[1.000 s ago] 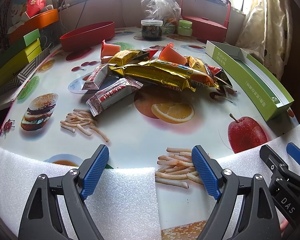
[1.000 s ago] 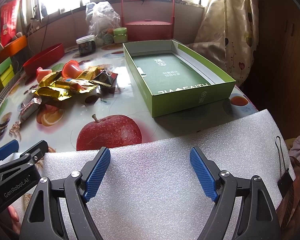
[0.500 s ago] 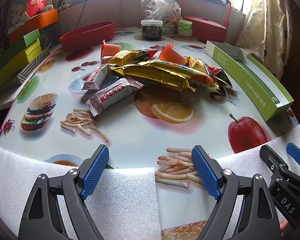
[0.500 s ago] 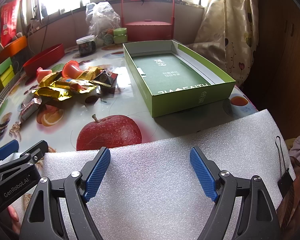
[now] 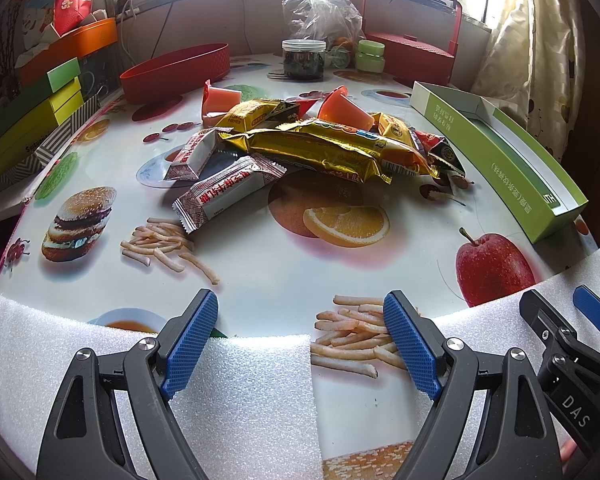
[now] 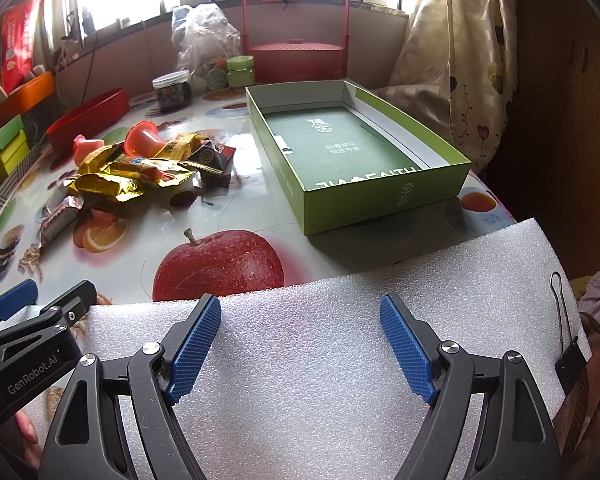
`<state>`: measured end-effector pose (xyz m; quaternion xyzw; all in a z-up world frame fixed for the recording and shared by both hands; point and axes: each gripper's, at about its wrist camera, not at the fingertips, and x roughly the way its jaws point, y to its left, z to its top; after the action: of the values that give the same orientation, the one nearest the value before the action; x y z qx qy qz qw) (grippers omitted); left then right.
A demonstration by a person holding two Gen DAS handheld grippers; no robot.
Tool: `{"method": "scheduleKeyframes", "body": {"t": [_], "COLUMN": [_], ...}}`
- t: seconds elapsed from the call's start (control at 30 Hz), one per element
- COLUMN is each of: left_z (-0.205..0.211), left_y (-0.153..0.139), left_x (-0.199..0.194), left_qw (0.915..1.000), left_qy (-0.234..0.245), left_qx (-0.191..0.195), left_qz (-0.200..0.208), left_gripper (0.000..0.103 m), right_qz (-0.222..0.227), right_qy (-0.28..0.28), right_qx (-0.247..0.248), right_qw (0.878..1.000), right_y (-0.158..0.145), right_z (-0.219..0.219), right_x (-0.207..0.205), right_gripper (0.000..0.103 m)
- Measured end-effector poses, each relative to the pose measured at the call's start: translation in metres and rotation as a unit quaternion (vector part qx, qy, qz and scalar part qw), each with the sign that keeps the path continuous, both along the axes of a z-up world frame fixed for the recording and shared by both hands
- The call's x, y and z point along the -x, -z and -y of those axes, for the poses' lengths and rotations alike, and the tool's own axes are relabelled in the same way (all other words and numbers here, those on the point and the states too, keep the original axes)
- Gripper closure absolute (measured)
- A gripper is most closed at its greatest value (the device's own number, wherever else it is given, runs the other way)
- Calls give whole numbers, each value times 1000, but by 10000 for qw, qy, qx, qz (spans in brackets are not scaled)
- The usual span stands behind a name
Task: Organize snacks
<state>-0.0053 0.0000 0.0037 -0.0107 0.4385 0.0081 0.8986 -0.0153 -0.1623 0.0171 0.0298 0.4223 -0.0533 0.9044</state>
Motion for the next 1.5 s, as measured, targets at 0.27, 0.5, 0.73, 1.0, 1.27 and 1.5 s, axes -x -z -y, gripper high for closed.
{"method": "scheduleKeyframes", "body": {"t": [0.27, 0.5, 0.73, 1.0, 1.27, 1.5], "left_z": [-1, -7, -39, -87, -98, -93], "left_y": [0, -1, -18, -46, -43, -29], "left_x": [-1, -4, -9, -23, -44, -66], "left_qw": [10000, 9999, 9990, 9988, 9976, 9954], "left_qy": [4, 134, 70, 41, 549, 908], "left_qx": [-2, 62, 431, 170, 129, 153], "left_qz": [-10, -78, 32, 462, 410, 259], "left_gripper": [18, 18, 18, 18, 24, 27], "right_qz": [4, -16, -17, 398, 459, 177], "right_qy": [0, -13, -358, -1482, -2479, -3142], "right_qx": [-2, -2, -282, -356, -126, -194], "right_qw": [10000, 10000, 9990, 9875, 9676, 9490], "right_y": [2, -1, -4, -33, -47, -37], "right_z": [0, 0, 1, -33, -82, -109], "right_x": [0, -1, -8, -37, -74, -108], "right_gripper": [21, 21, 23, 24, 34, 45]}}
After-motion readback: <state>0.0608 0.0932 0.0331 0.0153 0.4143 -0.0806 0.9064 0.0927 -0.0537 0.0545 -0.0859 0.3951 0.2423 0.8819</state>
